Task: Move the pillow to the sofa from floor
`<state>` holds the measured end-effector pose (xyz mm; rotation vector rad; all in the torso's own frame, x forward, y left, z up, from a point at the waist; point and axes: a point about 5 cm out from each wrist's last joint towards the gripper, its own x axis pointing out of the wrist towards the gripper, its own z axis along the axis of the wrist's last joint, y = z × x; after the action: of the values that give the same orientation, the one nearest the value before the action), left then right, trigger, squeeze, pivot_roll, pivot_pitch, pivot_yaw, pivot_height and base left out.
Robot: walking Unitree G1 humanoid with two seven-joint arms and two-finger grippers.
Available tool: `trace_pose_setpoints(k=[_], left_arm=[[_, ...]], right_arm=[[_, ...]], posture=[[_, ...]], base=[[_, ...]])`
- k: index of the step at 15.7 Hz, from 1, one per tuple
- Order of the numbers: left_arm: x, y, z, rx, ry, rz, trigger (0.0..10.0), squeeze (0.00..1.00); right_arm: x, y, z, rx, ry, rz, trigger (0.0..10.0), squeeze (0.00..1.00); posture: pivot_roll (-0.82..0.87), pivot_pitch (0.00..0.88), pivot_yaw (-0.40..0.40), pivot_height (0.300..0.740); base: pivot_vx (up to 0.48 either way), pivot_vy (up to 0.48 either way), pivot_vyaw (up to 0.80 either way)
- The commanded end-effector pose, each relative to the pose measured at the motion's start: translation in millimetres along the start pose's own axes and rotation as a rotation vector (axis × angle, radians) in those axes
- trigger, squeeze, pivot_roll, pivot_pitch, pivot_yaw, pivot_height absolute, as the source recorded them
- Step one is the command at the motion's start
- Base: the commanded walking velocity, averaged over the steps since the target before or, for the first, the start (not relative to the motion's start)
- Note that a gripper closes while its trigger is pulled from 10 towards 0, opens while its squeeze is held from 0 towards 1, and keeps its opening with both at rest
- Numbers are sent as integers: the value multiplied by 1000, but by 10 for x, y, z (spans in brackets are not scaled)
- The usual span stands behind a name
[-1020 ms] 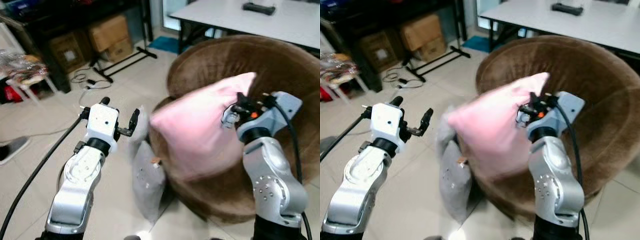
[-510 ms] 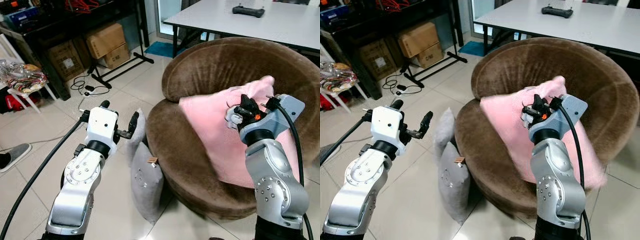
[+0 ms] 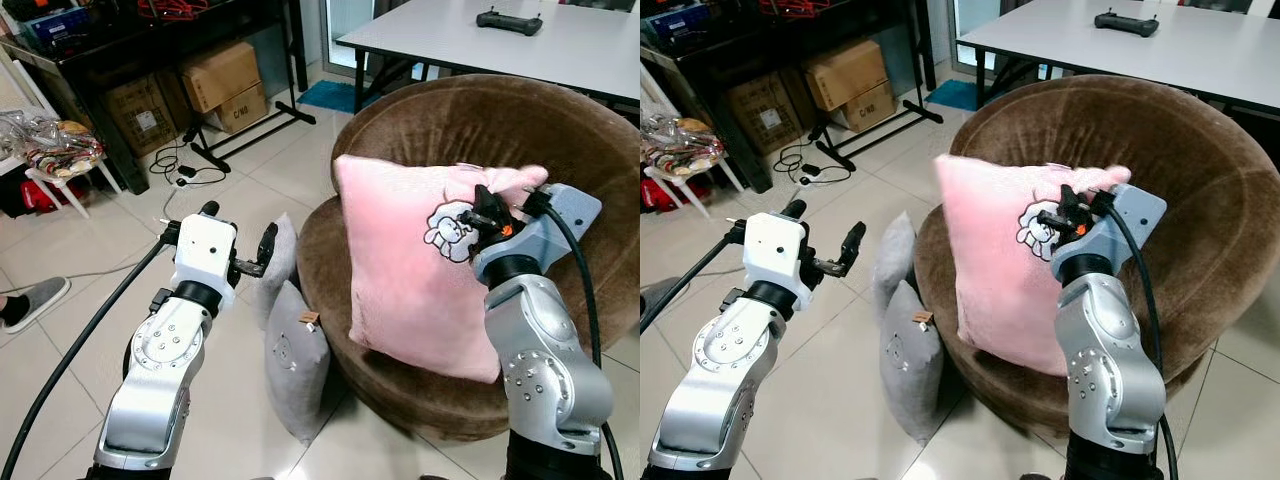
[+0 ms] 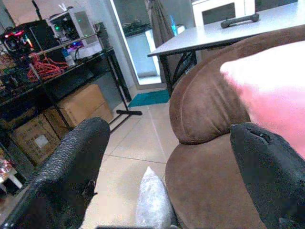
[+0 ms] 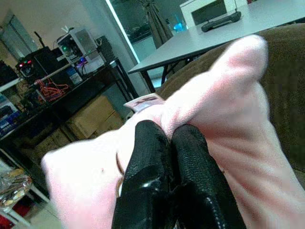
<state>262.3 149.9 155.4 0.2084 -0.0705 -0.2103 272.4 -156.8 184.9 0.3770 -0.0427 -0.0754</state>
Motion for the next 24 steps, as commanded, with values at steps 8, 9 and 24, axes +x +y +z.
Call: trace_pose_setpoints(k=[8, 9, 24], left_arm=[[13, 33, 67, -17, -36, 9, 10000, 0], [14, 34, 68, -18, -36, 8, 10000, 0], [-12, 37, 112, -29, -59, 7, 10000, 0]], right_arm=[[1, 90, 76, 10, -50, 47, 10000, 0], [0, 95, 76, 11, -52, 50, 10000, 0], [-87, 594, 346, 137, -111, 493, 10000, 0]], posture=[[6, 0, 80, 740], [6, 0, 80, 740], [18, 0, 77, 740]], base=[[30, 0, -800], [251, 0, -800], [251, 0, -107]])
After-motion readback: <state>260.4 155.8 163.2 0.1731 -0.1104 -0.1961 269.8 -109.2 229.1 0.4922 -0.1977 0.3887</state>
